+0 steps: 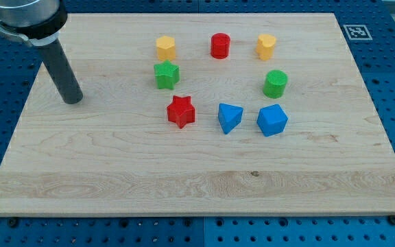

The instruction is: Push the green star into the green circle

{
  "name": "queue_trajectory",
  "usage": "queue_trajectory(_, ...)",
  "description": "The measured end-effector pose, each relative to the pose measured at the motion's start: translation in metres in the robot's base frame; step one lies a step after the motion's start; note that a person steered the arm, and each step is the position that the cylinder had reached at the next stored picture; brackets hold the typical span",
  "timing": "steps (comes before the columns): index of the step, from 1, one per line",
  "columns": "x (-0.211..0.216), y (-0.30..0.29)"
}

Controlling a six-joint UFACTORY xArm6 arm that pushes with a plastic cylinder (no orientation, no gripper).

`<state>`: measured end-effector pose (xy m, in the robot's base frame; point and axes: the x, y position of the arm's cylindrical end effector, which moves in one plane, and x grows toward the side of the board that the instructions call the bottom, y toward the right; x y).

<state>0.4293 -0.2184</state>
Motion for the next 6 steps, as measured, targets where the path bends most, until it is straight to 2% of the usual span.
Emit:
queue_trajectory(3,-0.001,0.0)
queue_trajectory(4,-0.036,0.021)
queue_trajectory(6,-0.049,0.095)
